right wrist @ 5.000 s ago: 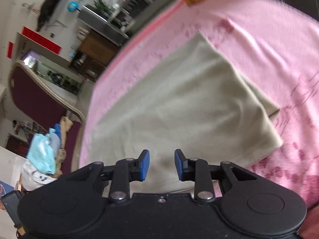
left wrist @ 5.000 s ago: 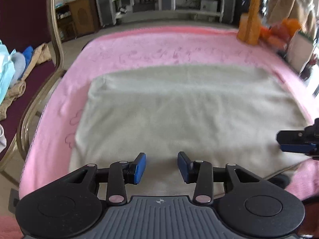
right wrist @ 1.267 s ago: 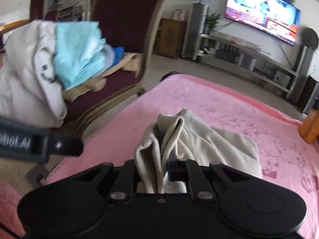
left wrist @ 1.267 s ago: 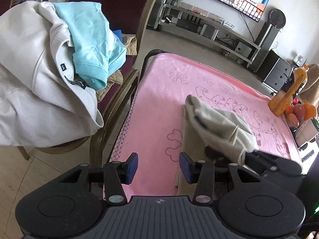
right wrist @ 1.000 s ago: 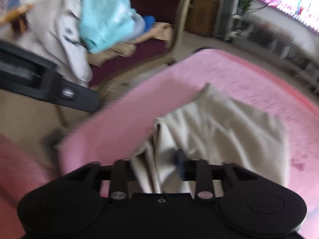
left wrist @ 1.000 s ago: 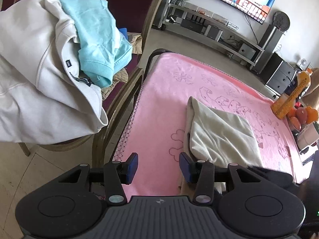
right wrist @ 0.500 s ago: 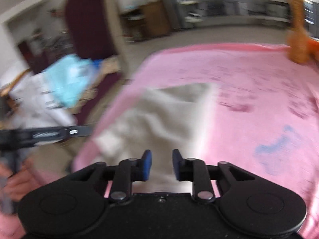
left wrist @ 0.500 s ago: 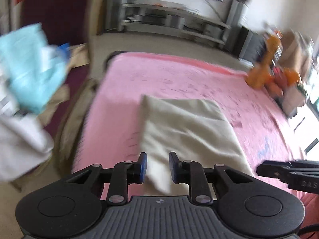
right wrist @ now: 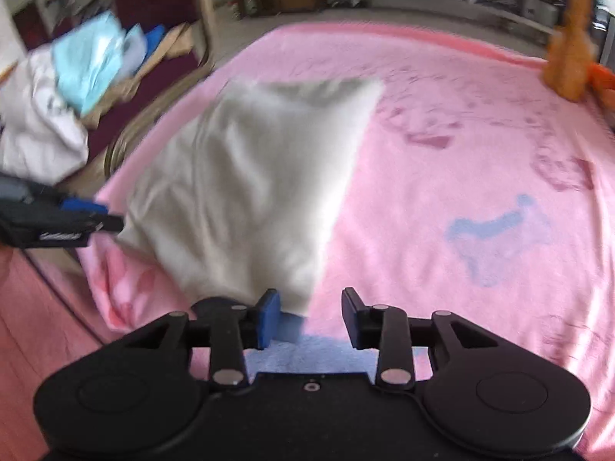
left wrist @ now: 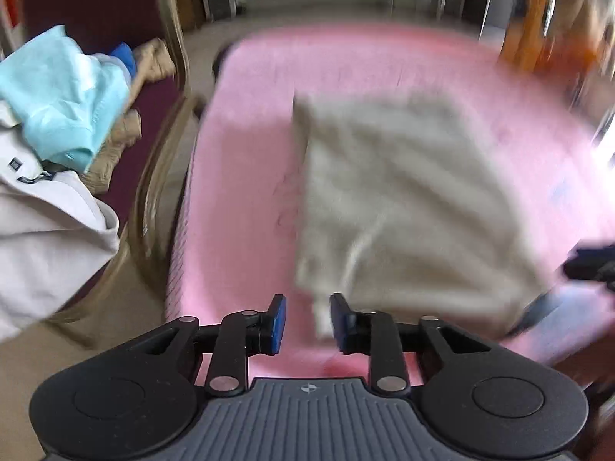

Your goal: Fold clothes

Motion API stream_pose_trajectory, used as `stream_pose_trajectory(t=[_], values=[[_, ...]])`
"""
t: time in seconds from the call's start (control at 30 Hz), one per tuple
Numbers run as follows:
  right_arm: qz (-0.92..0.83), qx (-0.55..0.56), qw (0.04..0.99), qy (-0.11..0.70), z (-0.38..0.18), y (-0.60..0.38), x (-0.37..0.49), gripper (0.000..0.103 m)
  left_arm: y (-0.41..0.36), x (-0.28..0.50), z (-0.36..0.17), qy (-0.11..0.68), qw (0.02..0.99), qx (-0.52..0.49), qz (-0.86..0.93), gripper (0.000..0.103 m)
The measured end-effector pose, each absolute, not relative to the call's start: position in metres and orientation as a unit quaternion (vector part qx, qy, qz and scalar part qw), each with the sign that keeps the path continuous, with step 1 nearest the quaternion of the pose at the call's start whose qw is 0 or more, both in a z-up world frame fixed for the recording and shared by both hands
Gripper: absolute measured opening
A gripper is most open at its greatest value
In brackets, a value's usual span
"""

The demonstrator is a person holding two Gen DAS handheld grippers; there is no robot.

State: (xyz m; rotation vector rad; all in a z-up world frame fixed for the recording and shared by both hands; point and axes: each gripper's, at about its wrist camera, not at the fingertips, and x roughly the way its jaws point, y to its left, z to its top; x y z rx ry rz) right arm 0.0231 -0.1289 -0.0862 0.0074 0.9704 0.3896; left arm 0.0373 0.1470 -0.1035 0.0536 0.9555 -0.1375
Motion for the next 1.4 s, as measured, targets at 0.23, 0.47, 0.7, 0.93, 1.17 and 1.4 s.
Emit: stream_pose_trajectory(t=[0.23,0.47,0.7,0.93,1.17,1.4], values=[[0.244,0.071,0.861,0.441,-0.08,-0.11,0.034,0.013,0.1,0.045,-0.109,0.434,0.886,0.016,-0.16,0.022],[0.242,0.005,0.837,0.49,-0.11,-0.084,0.027,0.012,0.07,0.027,-0.136,0.493,0.838,0.139,-0.189,0.024],[0.226,0.006,0.871,0.437,-0.041,-0.111,0.032,0.013,0.105,0.03,-0.069,0.39,0.902,0.031,-0.185,0.023],[0.213,-0.014,0.896,0.39,-0.008,-0.122,0.073,0.021,0.094,0.085,-0.061,0.38,0.914,0.027,-0.137,0.029],[0.236,0.132,0.871,0.41,-0.063,-0.12,0.137,0.02,0.079,0.149,-0.091,0.403,0.905,0.002,-0.14,0.02],[0.274,0.287,0.785,0.476,-0.141,-0.119,0.206,0.013,0.087,0.203,-0.145,0.436,0.892,-0.012,-0.117,0.014]])
